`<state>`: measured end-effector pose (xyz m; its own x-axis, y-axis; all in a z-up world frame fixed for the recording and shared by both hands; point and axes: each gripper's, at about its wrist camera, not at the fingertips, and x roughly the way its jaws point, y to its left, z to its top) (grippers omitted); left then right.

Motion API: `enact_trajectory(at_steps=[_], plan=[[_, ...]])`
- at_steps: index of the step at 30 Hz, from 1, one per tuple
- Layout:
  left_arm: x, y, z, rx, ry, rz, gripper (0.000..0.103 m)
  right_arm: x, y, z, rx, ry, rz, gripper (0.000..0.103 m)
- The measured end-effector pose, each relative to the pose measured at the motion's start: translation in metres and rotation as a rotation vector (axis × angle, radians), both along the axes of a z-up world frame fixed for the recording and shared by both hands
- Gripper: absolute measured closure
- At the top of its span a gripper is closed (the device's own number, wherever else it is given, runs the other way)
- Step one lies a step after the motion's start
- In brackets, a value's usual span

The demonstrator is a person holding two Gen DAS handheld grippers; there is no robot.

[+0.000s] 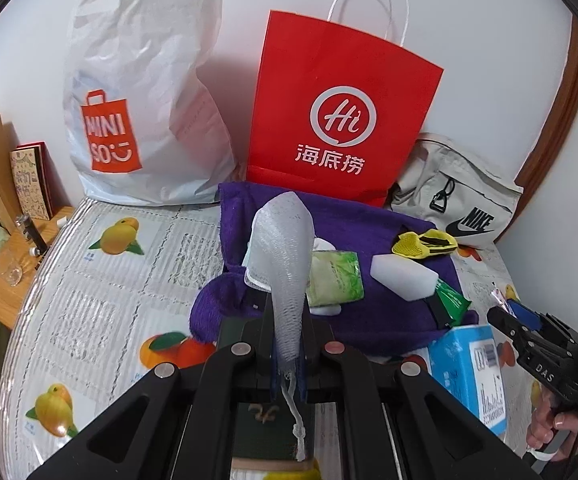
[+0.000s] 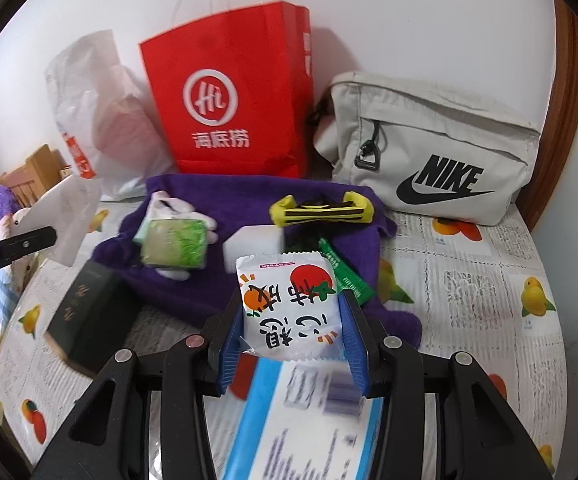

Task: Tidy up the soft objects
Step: 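Carry the mesh bag and snack packet over the purple towel with both tools, then open both tools to drop the mesh bag and snack packet onto the towel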

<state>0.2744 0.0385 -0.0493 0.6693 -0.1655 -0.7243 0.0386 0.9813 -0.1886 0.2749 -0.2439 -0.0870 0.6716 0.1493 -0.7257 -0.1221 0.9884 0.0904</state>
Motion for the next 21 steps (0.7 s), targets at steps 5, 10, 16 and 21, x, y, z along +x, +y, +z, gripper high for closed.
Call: enact_trajectory(at_steps=[5,10,16,21], plan=[[0.024,-0.005,-0.006,0.005,0.015,-0.008,0.096,0.030,-0.006,-0.014,-0.004,0.032,-0.012,0.058],[0.048,-0.005,-0.014,0.016,0.032,-0.001,0.096,0.054,-0.011,-0.025,0.009,0.054,-0.011,0.058],[0.072,-0.007,-0.027,-0.021,0.074,-0.008,0.096,0.079,-0.016,-0.042,0.035,0.101,0.004,0.058],[0.090,-0.015,-0.030,-0.060,0.093,-0.048,0.096,0.090,-0.009,-0.050,0.018,0.125,0.039,0.058]])
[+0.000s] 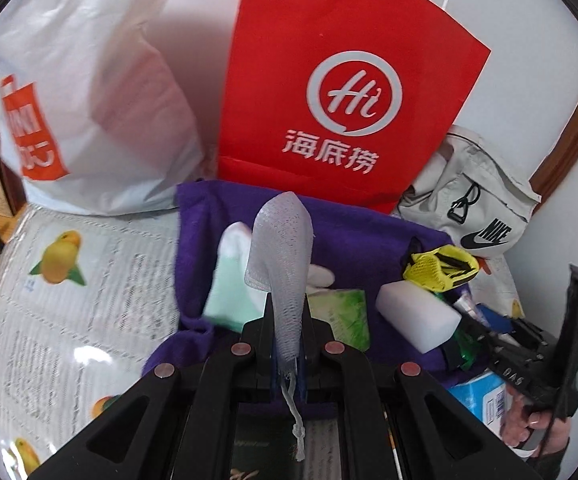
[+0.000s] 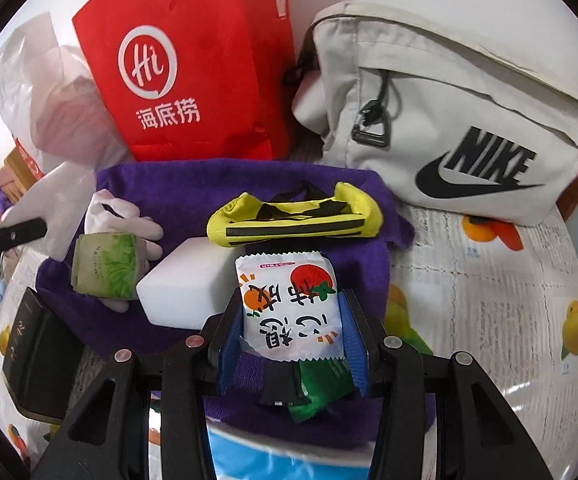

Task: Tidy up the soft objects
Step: 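Open both tools to drop the mesh bag and snack packet onto the towel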

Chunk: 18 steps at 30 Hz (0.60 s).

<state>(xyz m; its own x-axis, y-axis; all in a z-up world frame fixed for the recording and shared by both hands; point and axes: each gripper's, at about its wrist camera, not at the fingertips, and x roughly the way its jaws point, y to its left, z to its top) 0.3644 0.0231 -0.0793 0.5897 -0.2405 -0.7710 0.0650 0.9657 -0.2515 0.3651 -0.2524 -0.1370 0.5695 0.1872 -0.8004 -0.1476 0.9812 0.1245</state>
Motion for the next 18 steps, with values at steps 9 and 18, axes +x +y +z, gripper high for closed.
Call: enact_trajectory(at_steps=[9,18], plan=[[0.028,-0.011,-0.015,-0.041,0.054,-0.025,0.096,0.016,-0.001,-0.009,0.019,0.044,-0.003,0.058],[0.041,-0.018,-0.028,0.009,0.083,-0.032,0.094,0.025,0.001,-0.016,0.043,0.078,0.012,0.052]])
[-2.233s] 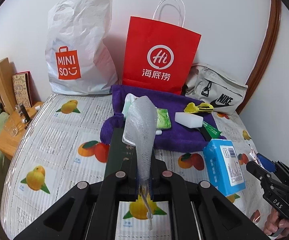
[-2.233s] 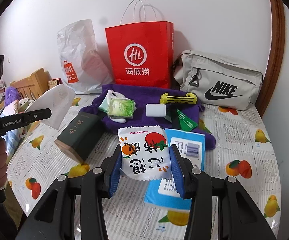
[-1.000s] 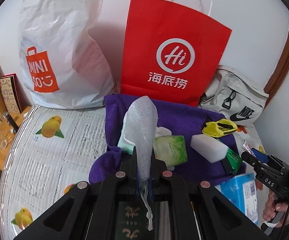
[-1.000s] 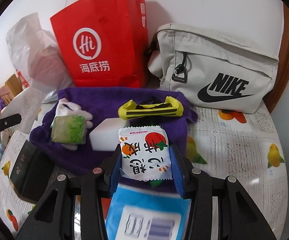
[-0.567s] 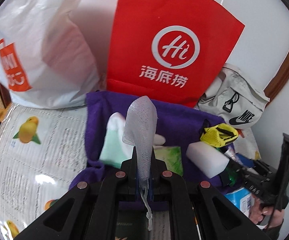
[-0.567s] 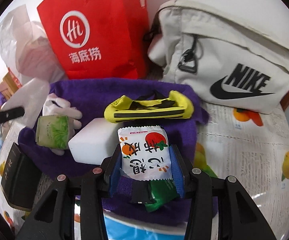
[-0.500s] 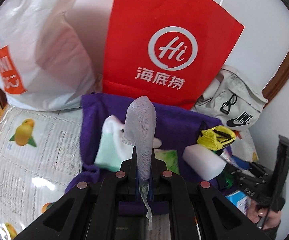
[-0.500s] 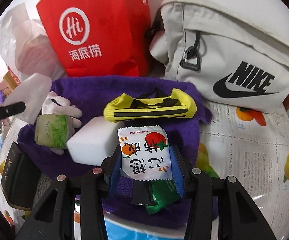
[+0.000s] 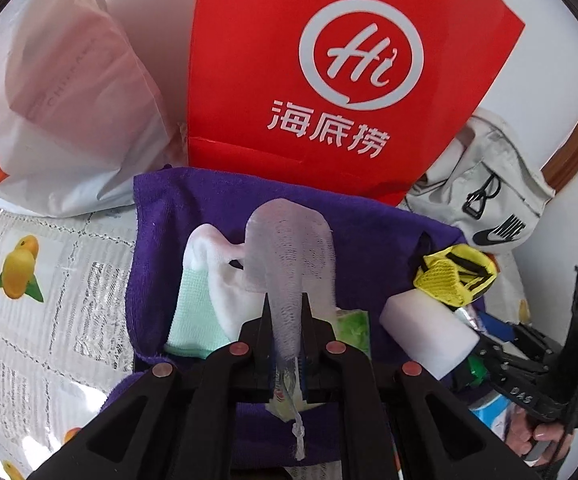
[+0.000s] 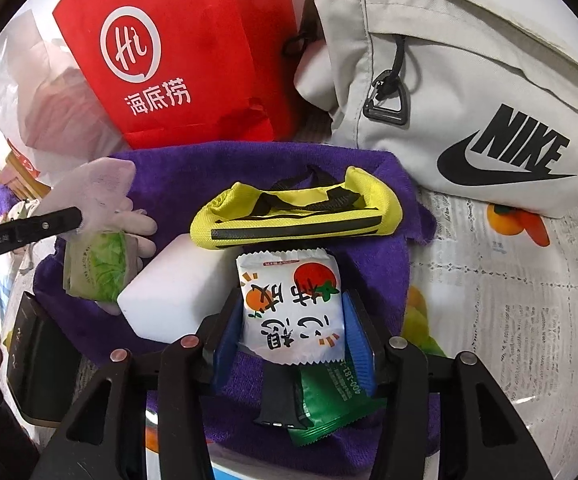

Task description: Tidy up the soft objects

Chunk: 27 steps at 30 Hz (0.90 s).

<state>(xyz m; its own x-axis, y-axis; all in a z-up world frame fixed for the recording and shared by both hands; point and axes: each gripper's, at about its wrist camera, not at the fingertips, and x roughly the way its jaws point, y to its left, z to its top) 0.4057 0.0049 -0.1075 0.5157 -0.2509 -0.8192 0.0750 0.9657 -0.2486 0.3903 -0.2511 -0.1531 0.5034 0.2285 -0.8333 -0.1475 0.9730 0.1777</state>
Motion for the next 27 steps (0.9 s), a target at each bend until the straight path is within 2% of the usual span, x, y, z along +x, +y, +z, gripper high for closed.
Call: enact_trajectory(at_steps=[3,5,9,11,16,22,27], plan=[[0.000,-0.001,-0.001,0.000,-0.004,-0.009,0.084,0.001,0.000,0.000,-0.005,0.001,-0.008,0.042],[0.000,-0.001,-0.001,-0.003,-0.006,-0.008,0.065,0.001,-0.002,0.000,-0.012,0.004,-0.015,0.037],[0.000,0.004,0.000,-0.019,-0.010,0.004,0.060,-0.003,-0.010,0.001,0.016,0.007,-0.012,0.036],[-0.002,0.005,0.002,-0.014,-0.008,0.000,0.053,-0.006,-0.011,0.004,0.020,0.001,-0.017,0.036],[-0.009,0.010,0.009,0.000,-0.015,0.024,0.042,-0.021,-0.011,0.016,-0.035,-0.044,-0.029,0.035],[-0.027,0.018,0.023,0.016,-0.023,0.043,0.039,-0.037,-0.016,0.036,-0.012,-0.077,-0.049,0.035],[-0.053,0.022,0.038,0.025,-0.039,0.056,0.038,-0.059,-0.014,0.054,-0.030,-0.099,-0.078,0.028]])
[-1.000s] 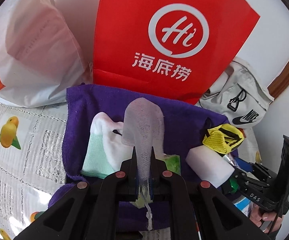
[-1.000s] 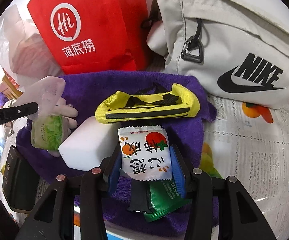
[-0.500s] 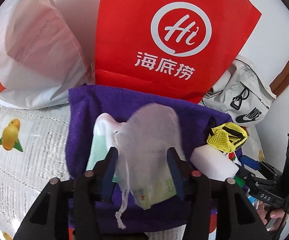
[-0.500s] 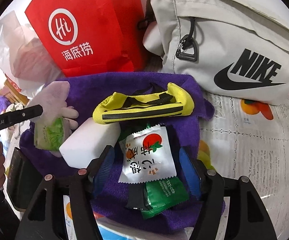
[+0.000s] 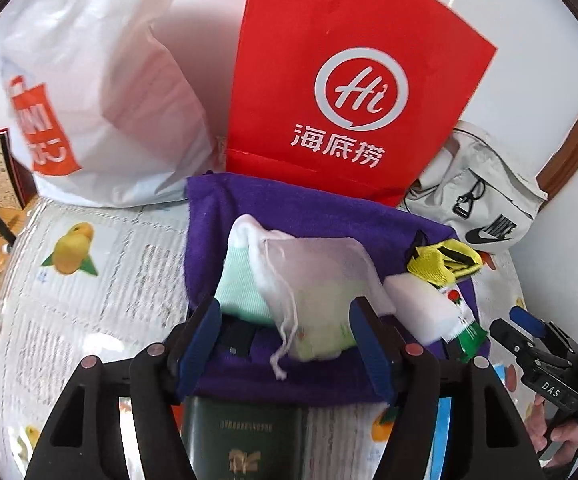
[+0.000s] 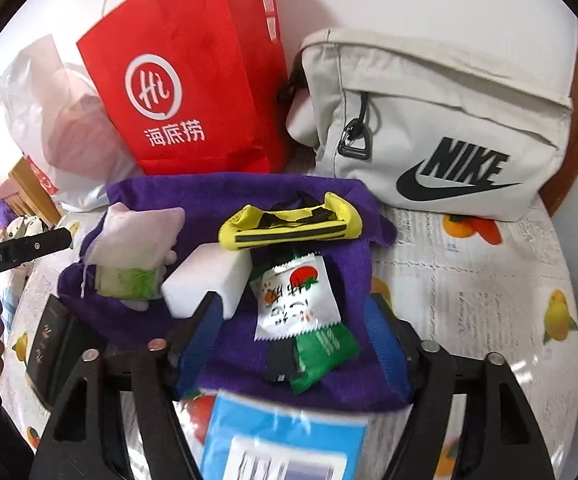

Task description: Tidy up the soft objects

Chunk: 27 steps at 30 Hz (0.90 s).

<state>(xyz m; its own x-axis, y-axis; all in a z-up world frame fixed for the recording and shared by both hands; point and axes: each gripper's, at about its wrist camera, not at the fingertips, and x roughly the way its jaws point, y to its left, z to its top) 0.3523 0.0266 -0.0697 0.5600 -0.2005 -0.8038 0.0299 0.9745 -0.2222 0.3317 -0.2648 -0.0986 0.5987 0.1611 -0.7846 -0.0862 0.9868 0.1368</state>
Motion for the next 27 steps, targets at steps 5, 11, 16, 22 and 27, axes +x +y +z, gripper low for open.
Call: enact_trajectory(at_steps=[5,11,16,22,27], plan=[[-0.033,-0.001,0.016,0.019,-0.019,0.025,0.037,-0.036,0.006,0.022,0.029,-0.047,-0.021,0.026],[-0.087,-0.001,0.036,0.020,-0.062,0.026,0.029,-0.086,0.014,0.044,0.064,-0.073,-0.023,0.025],[-0.126,-0.005,0.044,0.016,-0.090,0.010,0.026,-0.127,0.025,0.059,0.075,-0.097,-0.015,0.025],[-0.179,-0.013,0.054,0.067,-0.137,-0.008,0.021,-0.180,0.032,0.072,0.058,-0.144,-0.039,0.016],[-0.218,-0.022,0.059,0.101,-0.163,-0.027,0.015,-0.217,0.033,0.079,0.055,-0.181,-0.057,0.006]])
